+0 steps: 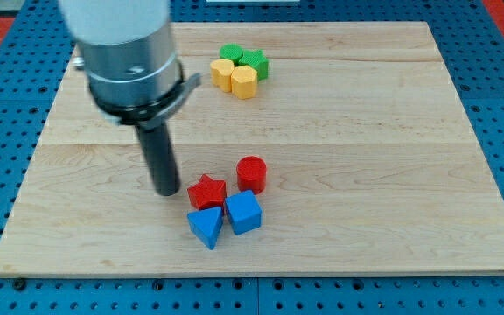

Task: Slide the blue triangle and blue cube to the right

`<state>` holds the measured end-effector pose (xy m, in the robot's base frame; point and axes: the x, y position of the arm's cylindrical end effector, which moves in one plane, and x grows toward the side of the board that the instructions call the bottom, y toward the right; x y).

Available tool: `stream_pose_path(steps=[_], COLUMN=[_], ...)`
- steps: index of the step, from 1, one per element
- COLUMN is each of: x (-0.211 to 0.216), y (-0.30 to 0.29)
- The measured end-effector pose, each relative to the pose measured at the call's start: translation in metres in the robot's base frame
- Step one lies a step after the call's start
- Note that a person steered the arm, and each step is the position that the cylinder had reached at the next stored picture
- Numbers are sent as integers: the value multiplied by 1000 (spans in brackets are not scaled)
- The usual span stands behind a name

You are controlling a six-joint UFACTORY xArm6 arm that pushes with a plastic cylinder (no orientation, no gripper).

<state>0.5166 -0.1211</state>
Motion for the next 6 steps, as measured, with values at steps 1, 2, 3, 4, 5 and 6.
stream_pose_path(steps=[1, 2, 3, 4, 5, 6], x=[33, 64, 69, 46, 29, 30], y=[-26, 26, 79, 135, 142, 132])
